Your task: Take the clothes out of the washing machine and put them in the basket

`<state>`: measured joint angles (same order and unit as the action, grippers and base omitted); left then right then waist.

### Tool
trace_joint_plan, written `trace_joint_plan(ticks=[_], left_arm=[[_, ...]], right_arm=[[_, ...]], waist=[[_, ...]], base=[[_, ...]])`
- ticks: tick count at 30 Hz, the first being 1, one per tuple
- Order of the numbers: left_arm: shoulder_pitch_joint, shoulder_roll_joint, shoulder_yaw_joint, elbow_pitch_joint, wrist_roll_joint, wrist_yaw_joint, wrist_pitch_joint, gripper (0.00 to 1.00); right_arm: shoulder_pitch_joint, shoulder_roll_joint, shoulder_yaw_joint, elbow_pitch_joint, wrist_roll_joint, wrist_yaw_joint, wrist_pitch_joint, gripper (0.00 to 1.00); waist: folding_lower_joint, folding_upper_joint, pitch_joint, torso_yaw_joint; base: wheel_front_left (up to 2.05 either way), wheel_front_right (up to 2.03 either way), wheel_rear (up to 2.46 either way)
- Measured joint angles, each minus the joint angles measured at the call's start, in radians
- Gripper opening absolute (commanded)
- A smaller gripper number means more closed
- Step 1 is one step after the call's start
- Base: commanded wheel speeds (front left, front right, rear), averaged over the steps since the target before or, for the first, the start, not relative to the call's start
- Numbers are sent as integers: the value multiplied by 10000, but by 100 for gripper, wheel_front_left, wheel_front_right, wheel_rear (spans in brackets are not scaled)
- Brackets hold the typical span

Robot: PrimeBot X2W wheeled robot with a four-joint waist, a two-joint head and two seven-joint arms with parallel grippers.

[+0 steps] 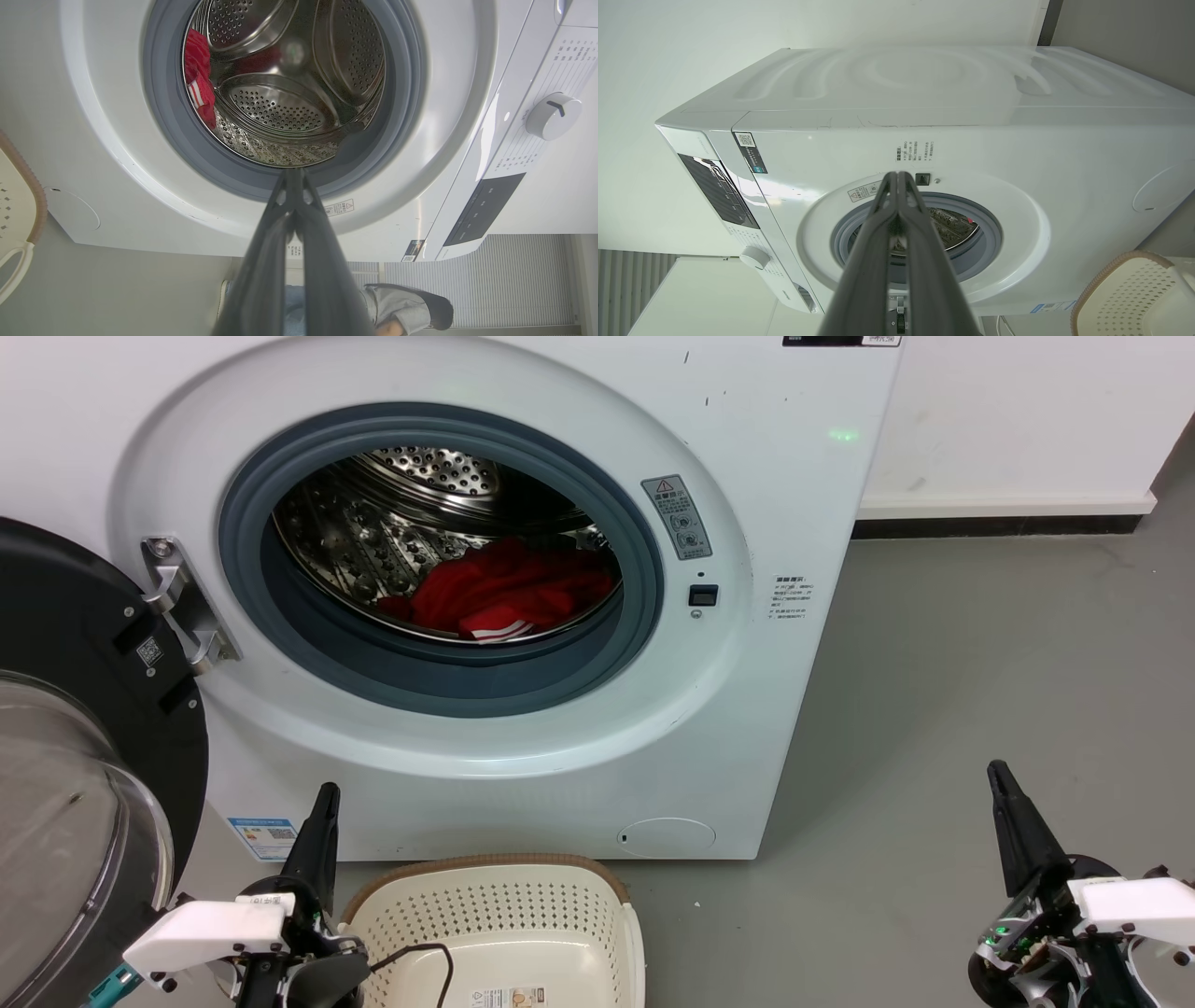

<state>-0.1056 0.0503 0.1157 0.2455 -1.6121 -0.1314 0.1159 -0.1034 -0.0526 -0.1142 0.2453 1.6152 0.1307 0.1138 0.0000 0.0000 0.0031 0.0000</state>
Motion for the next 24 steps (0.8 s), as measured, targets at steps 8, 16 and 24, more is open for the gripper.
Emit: trace_joint_plan(ticks=[8, 16, 24], left_arm=[[14, 0, -6, 38, 0, 2, 0, 100], [297, -21, -207, 211, 88, 8, -244, 100], [264, -15, -391, -38, 1060, 8, -642, 100]], right_arm=[[17, 2, 2, 33, 2, 2, -2, 100], [328, 42, 134, 169, -6, 0, -257, 100], [432, 44, 268, -81, -598, 0, -639, 100]], waist=[[0, 0, 0, 0], [0, 0, 4, -5], [0, 0, 12, -15]], base=[[0, 0, 0], [0, 0, 0], [0, 0, 0]])
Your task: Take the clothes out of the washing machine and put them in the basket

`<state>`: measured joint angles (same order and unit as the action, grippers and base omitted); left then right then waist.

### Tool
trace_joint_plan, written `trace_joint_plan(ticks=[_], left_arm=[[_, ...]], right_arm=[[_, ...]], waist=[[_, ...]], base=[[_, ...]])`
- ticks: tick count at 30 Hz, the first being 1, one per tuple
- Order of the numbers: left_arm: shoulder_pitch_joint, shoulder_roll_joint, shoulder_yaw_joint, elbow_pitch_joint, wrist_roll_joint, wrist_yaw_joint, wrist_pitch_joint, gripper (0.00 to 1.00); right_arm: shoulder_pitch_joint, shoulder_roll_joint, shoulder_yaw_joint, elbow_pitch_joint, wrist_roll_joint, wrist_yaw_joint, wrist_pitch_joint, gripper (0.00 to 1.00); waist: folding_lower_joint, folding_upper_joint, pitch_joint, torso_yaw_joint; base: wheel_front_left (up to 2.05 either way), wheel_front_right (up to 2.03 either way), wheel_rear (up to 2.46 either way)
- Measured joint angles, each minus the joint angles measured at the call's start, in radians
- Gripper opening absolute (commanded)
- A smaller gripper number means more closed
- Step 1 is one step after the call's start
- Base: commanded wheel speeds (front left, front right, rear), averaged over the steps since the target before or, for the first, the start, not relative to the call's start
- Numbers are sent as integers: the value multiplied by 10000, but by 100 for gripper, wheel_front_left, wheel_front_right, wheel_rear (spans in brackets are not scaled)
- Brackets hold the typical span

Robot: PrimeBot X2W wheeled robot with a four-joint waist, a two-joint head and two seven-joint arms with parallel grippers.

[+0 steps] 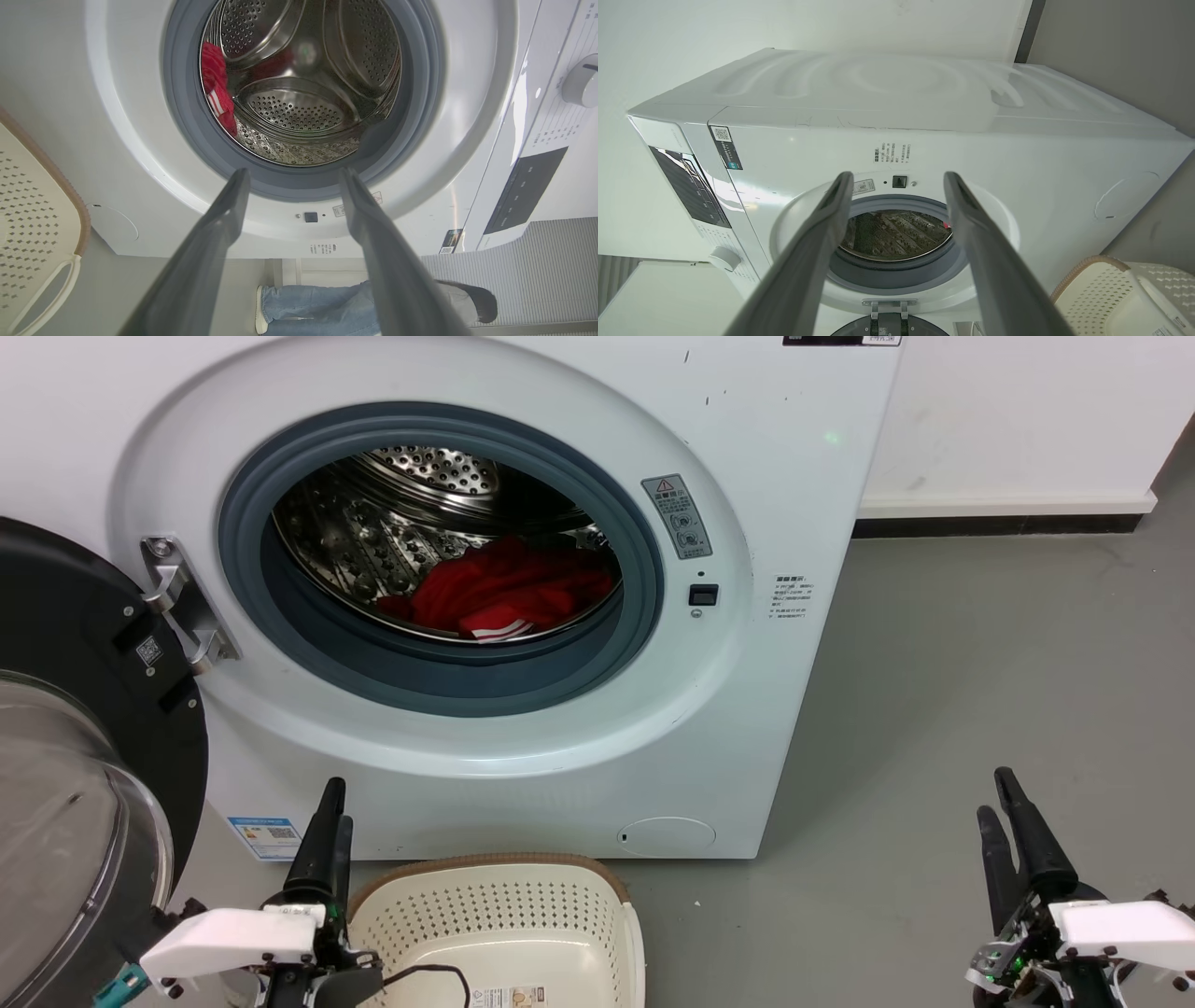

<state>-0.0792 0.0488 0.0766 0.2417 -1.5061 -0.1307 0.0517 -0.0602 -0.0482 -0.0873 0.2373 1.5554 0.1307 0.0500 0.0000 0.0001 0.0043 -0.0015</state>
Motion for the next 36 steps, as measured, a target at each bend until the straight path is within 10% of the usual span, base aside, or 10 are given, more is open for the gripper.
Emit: trace_joint_plan(ticks=[36], left_arm=[[-281, 389, -495, -763, 7772, 339, -1354, 100]], right_arm=[[470, 0, -65, -1127, -8385, 0, -1264, 100]], waist=[[0, -1, -1, -100]], base=[[0, 0, 0]])
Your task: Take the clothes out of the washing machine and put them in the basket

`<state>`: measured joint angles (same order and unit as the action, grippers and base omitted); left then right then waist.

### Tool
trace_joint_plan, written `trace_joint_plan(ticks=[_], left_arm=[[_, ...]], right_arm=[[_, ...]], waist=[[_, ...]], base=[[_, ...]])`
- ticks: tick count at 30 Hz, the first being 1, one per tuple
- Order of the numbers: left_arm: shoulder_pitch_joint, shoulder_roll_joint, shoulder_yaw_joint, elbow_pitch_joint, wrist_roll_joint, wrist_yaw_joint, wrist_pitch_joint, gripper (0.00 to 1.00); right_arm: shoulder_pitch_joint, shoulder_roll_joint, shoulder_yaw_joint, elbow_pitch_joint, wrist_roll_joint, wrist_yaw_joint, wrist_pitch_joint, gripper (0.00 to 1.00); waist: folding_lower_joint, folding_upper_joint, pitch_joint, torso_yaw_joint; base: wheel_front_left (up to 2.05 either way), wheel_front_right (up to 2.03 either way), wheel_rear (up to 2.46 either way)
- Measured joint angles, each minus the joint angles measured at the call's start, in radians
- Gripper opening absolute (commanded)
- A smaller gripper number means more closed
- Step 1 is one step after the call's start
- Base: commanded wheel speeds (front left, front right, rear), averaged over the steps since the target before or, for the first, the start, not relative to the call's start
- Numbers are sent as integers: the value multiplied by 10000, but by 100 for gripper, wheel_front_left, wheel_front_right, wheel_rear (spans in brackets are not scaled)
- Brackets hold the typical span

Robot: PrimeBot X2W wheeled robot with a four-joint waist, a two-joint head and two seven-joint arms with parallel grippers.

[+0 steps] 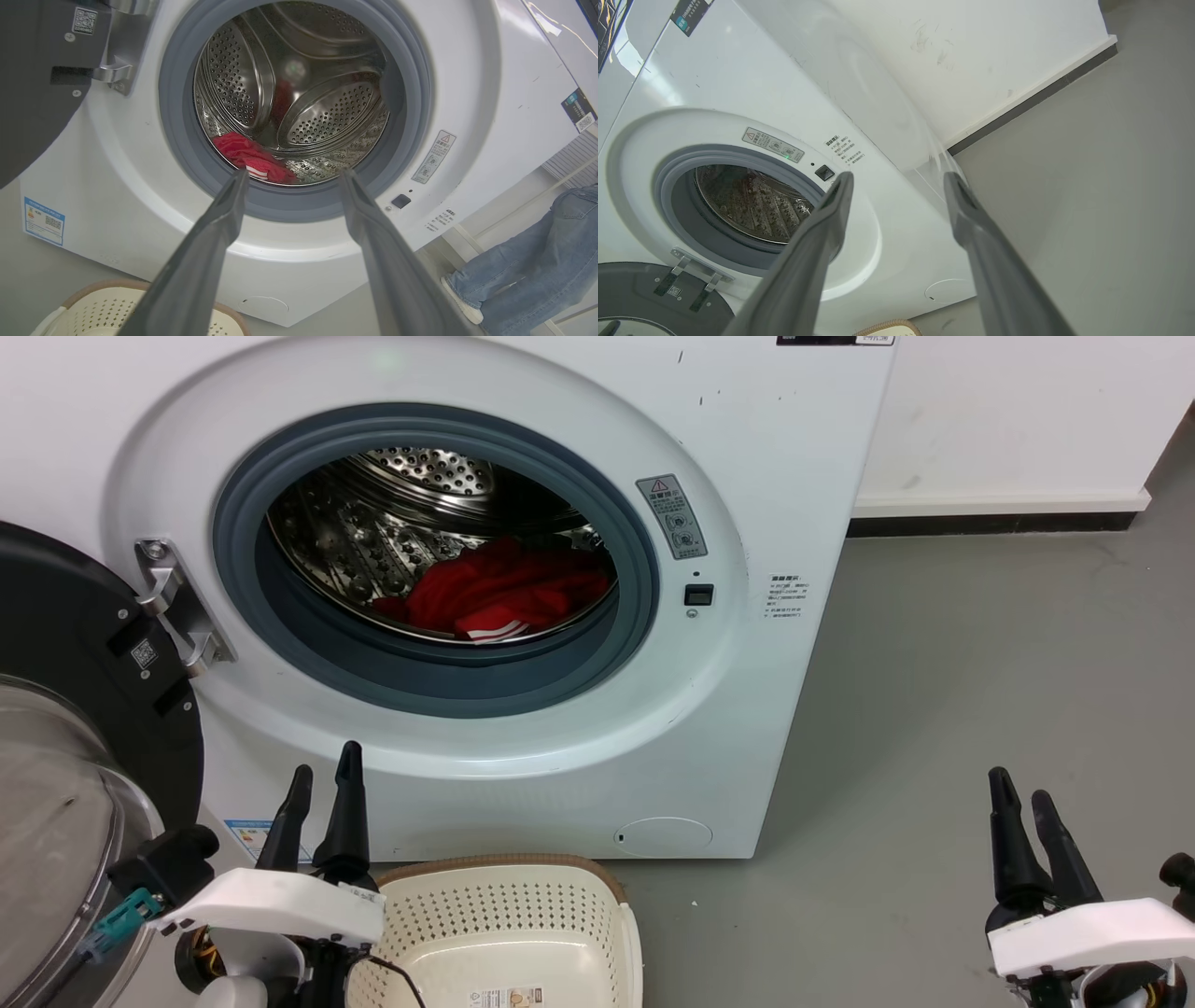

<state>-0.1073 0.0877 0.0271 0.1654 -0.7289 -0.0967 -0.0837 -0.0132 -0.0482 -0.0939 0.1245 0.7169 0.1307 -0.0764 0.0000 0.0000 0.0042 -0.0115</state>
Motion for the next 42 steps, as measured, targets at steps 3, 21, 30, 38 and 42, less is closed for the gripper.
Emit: trace_joint_plan(ticks=[3, 21, 30, 38, 42], left_arm=[[-9, 75, -111, 21, 418, 50, -92, 100], [-220, 527, -587, 236, 2497, 441, -614, 100], [-295, 692, -711, 267, 3365, 633, -842, 100], [-368, 853, -849, 357, 4075, 744, -1020, 100], [-403, 869, -872, 410, 4372, 803, -1120, 100]], right_arm=[[27, 0, 10, -61, -504, 0, -25, 100], [224, -2, -94, -408, -2995, 0, -73, 100], [346, -2, -44, -495, -3910, 0, -159, 100], [364, -4, -31, -608, -4644, 0, -290, 100], [375, -4, -23, -662, -5003, 2, -347, 100]], waist=[[-1, 0, -4, -8], [0, 0, -14, -61], [0, 0, -1, -96], [0, 0, 13, -122], [0, 0, 16, -131]], base=[[0, 0, 0], [0, 0, 0], [0, 0, 0], [0, 0, 0], [0, 0, 0]])
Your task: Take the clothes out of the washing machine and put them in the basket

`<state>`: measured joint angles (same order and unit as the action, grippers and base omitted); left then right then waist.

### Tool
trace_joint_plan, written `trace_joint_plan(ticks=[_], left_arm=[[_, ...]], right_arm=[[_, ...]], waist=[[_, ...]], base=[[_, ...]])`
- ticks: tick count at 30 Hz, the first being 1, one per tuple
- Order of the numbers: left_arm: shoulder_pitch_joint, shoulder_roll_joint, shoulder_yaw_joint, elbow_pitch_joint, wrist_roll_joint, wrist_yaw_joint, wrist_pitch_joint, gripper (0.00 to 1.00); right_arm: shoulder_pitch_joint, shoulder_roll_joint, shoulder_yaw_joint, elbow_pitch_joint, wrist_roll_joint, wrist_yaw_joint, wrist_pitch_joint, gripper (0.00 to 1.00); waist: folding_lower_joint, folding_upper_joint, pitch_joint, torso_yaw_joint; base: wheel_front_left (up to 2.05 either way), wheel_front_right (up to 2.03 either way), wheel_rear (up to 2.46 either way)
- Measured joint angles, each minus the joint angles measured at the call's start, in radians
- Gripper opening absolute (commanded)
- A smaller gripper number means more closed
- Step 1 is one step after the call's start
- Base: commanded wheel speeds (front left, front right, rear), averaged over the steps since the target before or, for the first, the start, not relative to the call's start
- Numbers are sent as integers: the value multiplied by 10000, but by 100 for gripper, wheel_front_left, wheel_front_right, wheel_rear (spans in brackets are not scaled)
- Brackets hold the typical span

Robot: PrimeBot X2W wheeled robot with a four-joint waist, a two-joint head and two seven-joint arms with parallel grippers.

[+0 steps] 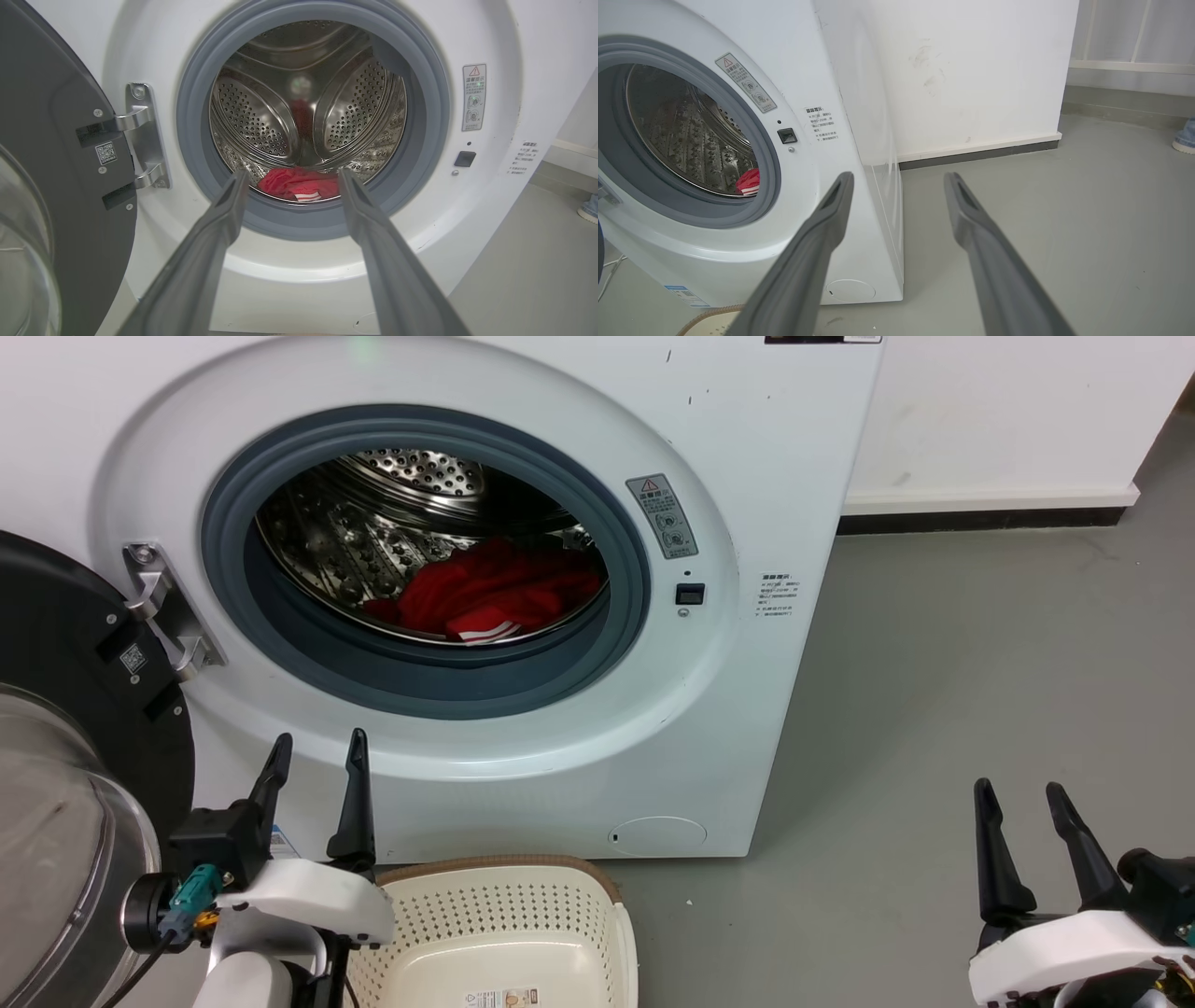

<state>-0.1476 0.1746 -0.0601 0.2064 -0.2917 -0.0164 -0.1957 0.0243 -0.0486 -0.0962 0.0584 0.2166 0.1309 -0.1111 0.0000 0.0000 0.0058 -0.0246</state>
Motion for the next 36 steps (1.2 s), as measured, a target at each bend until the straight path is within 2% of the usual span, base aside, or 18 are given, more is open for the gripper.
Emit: trace_joint_plan(ticks=[36], left_arm=[[-125, -174, 414, 825, 1941, -270, -648, 100]], right_arm=[[205, -6, 86, -176, -2167, 0, -560, 100]], waist=[[0, 0, 39, -132]], base=[[0, 0, 0]])
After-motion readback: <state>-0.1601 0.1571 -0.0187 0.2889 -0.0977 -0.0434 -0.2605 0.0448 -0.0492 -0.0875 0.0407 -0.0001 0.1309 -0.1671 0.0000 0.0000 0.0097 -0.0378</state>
